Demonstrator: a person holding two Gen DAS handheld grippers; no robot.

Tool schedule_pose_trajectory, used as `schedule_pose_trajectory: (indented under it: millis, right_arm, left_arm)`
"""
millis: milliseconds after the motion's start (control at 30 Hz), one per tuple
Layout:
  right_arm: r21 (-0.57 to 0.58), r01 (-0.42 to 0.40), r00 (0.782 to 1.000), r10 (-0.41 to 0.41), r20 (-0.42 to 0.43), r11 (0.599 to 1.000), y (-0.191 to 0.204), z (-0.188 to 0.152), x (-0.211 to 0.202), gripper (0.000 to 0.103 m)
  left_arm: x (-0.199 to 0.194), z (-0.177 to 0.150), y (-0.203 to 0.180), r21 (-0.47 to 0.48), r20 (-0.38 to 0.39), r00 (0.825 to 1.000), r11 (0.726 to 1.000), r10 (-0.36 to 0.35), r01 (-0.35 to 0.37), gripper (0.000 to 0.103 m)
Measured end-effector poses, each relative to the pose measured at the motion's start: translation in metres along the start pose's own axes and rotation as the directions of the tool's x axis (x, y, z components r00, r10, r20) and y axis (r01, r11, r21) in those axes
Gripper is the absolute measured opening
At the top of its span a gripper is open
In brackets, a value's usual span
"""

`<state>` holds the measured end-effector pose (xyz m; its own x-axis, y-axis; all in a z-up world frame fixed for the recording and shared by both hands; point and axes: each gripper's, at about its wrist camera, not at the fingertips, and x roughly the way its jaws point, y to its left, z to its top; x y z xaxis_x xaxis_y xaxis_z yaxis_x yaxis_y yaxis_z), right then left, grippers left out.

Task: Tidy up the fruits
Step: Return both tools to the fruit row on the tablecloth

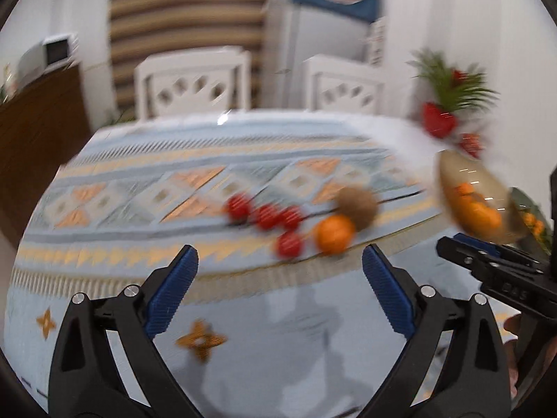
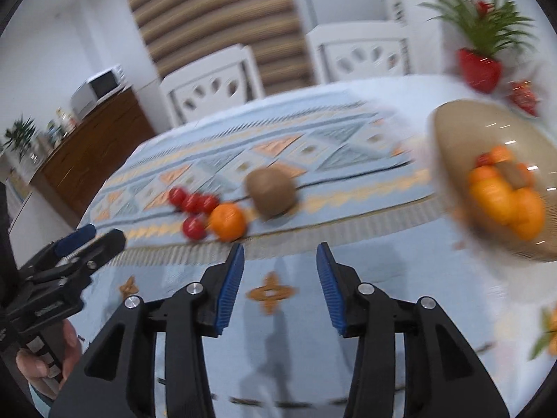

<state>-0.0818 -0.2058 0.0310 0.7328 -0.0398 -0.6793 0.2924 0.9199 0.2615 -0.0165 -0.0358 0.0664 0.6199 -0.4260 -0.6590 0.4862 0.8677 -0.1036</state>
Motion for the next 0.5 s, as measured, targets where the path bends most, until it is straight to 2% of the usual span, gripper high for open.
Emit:
schedule_pose_trajectory:
  millis: [133,233,267,300,500]
  right_arm:
    - [-0.048,-0.039,0.999,0.038,-0.016,0.998,0.024,-0.011,0.032,0.05]
    - [-0.079,-0.005,0.999,0.002,-0.041,0.997,0.032,-0.018,0.044,0.052]
    - [-0.086,-0.012,1.0,0.011,-0.021,0.996,0.033,-0.018,0.041,0.056]
    - [-0.086,-0.011,1.0,0.01,-0.016,0.996,0.032,-0.019,0.04,0.064]
    - [-0.126,0.004,0.999,-0.008,-0.037,0.992,0.041,-0.021,0.046,0.071]
  left_arm:
    - [0.024,-0.019,0.033,-0.05,-0.039,0.999,0.999,0.013,-0.015,0.095]
    - [0.033,-0.028,0.047,-0.096,-0.047,0.999,0.995,0.015,-0.019,0.093]
    - [0.03,-0.028,0.05,-0.102,-0.017,1.0,0.995,0.002,-0.004,0.095]
    - [0.027,-0.028,0.048,-0.097,0.002,1.0,0.995,0.011,-0.01,0.097]
    - [0.027,-0.031,0.027,0.002,0.0,0.999,0.999,0.051,-0.051,0.099]
